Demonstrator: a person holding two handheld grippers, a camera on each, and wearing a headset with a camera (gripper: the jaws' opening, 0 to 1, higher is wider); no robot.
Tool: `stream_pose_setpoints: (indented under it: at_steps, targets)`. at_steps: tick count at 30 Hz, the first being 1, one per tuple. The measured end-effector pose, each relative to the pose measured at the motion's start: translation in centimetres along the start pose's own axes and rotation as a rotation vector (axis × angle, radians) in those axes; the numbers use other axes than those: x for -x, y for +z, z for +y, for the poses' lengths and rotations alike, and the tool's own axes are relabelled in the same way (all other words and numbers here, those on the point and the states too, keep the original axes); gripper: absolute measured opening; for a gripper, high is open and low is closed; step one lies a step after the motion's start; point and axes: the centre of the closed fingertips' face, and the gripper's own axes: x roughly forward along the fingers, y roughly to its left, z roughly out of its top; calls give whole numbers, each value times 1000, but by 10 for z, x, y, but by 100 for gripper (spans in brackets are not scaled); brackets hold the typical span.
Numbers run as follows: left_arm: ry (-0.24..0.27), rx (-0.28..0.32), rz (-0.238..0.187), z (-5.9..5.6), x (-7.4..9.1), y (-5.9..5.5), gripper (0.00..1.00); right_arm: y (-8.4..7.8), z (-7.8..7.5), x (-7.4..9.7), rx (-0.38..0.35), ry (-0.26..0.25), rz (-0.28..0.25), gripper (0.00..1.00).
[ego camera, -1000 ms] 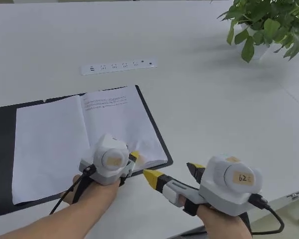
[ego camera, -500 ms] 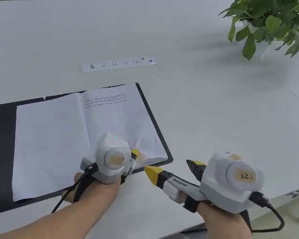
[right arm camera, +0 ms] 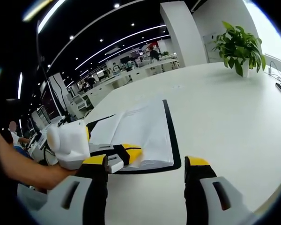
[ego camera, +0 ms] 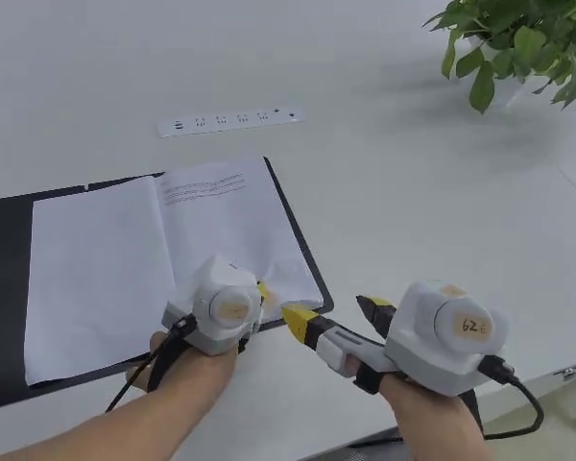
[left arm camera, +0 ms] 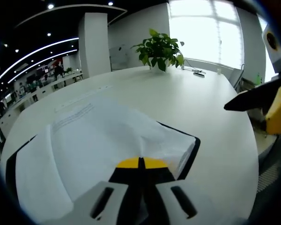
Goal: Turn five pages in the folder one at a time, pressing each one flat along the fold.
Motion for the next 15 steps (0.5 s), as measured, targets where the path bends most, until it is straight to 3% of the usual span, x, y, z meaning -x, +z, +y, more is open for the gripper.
stream_pose_setpoints:
  at_steps: [5,11,15]
  targets:
    - [-1,12,0,-1,0,0,0,3,-6,-12,-16,11,3,56]
    - [-4,21,-2,-2,-1,0,0,-7,-14,-32,-153,32,49,41]
    - [-9,22,-2,-2,-1,0,0,-9,-16,-41,-163,39,48,37]
